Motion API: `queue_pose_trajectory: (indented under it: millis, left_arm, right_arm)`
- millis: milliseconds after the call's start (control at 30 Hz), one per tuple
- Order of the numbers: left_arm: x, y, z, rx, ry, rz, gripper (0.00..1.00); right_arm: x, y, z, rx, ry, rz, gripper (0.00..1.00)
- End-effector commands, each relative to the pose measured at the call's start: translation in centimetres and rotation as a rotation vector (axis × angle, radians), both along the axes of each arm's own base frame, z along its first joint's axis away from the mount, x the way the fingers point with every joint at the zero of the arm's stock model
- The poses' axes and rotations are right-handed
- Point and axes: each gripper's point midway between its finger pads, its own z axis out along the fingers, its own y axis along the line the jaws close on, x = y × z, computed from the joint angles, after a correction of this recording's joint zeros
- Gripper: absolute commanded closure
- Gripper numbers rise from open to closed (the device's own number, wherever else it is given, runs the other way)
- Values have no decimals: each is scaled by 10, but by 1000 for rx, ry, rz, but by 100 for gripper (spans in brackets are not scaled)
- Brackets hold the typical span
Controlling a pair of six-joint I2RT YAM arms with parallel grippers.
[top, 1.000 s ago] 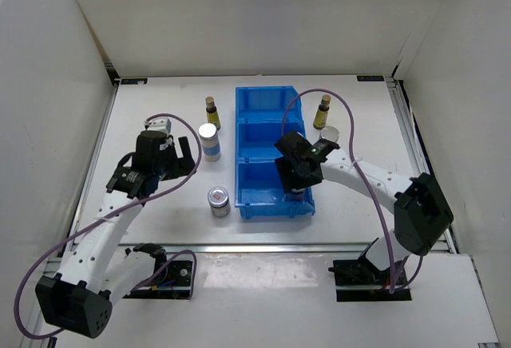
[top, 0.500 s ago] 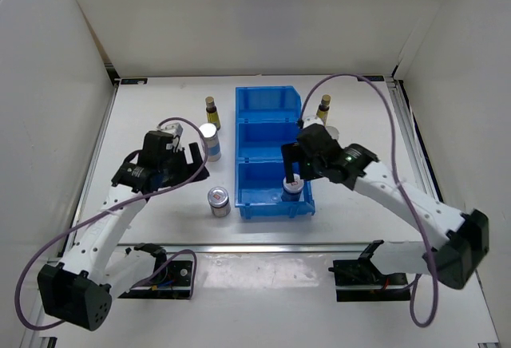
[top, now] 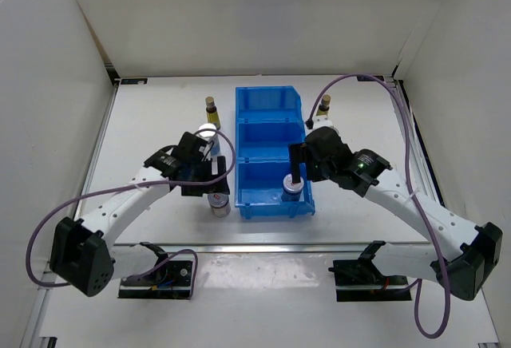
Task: Organize the condiment bottles
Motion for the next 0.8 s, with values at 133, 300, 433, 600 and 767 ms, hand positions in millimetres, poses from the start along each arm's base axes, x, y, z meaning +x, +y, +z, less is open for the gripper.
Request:
queue_pose_trajectory:
  millis: [133,300,433,600,767]
  left_arm:
    - [2,-6,-20,92,49,-29,1]
    - [-4,-12,-34,123,96,-63,26]
    - [-6,-10,-33,144,85,-65,50]
    - [12,-1,30,189,-82,14,65]
    - [21,-14,113,127,-257,21,77]
  right_arm:
    - [-1,-2,0,0,-7,-8,0]
    - [-2,-3,-4,-7,-1,-8,0]
    - [-5,-5,-8,-14,14,-15,0]
    - [-5,-9,-7,-13,2,-22,0]
    - [-3,-26,2,-7,-53,-113,0]
